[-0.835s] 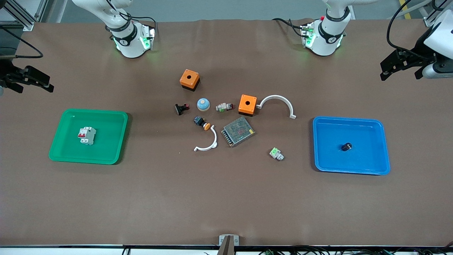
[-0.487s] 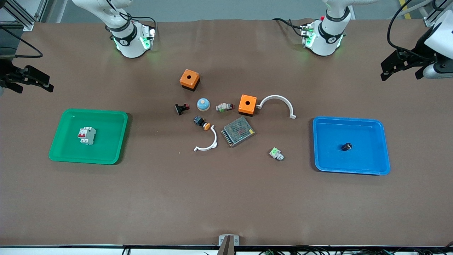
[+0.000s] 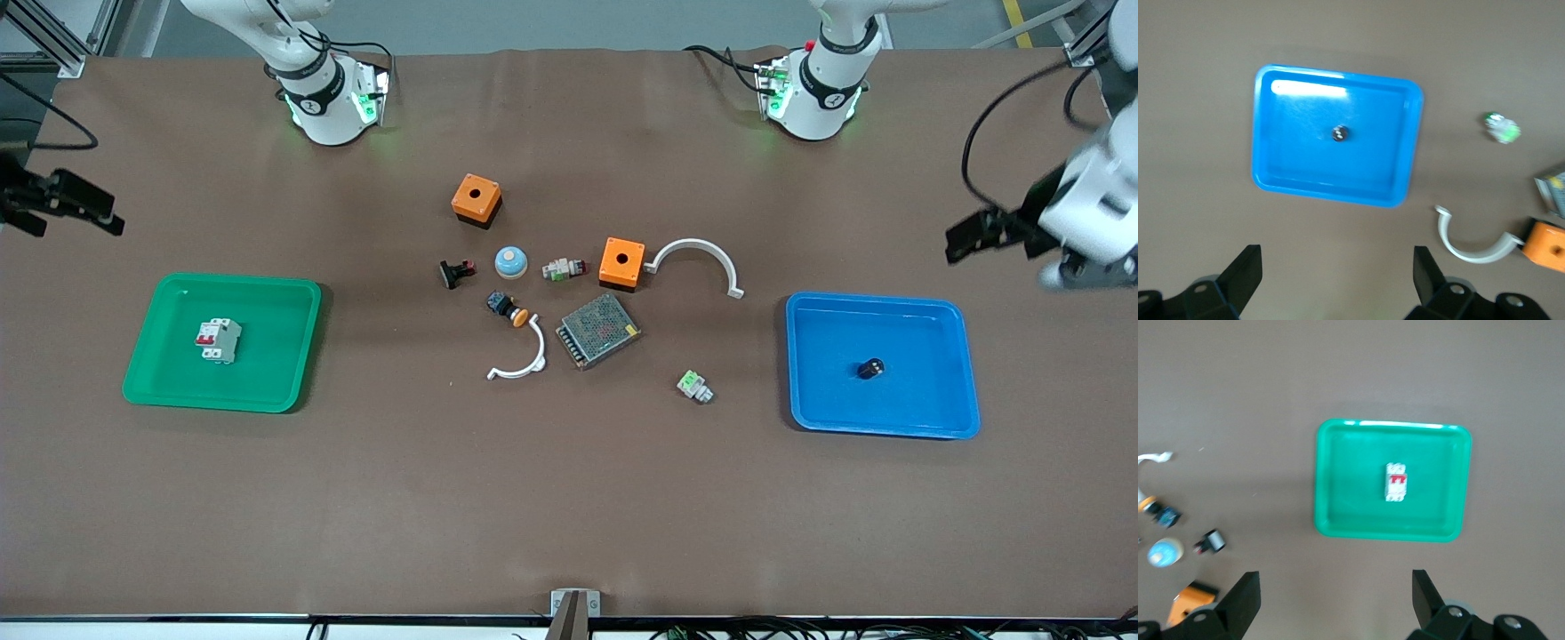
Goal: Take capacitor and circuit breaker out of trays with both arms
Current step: 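Reach the right gripper to the green tray while the left gripper reaches the blue tray, then grasp the breaker with the right gripper while the left gripper grasps the capacitor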
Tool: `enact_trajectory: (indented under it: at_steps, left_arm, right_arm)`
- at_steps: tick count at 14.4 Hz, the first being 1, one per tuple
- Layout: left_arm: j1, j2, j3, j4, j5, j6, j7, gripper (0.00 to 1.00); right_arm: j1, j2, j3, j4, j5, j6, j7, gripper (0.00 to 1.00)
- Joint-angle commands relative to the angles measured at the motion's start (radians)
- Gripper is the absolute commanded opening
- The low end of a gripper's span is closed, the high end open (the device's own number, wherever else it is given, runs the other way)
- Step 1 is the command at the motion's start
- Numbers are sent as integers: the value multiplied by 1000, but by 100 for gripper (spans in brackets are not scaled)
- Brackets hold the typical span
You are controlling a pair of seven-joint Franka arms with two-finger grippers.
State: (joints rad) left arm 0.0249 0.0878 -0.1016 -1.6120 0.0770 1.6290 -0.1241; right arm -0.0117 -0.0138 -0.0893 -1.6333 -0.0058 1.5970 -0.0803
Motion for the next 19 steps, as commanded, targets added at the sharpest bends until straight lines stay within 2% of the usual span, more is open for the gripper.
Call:
enact_trajectory:
  at_steps: [1,3,5,7,10,13,15,19]
  left_arm:
    - [12,24,-3,-135,49,168,-11,100]
    - [30,30,-3,-271,49,340,-26,100]
    - [64,68,-3,-357,52,493,-60,100]
    - [72,127,0,-393,53,593,-66,100]
    - [89,194,-1,-462,53,773,-141,98]
    - [89,265,0,-505,53,914,-198,93]
    - [92,311,0,-509,53,972,-201,90]
    - [92,362,2,-508,53,1003,-207,78]
  right_arm:
    - [-69,197,3,49,-7,76,-15,100]
    - [-88,227,5,14,4,128,-51,100]
    - [-141,230,6,-130,44,268,-58,100]
    - [-162,227,5,-285,70,426,-104,100]
    - [-178,236,6,-515,72,737,-130,100]
    - [-175,306,8,-629,72,972,-131,100]
    - [-175,343,8,-637,72,1008,-160,91]
    - [-175,371,8,-629,72,1026,-176,62]
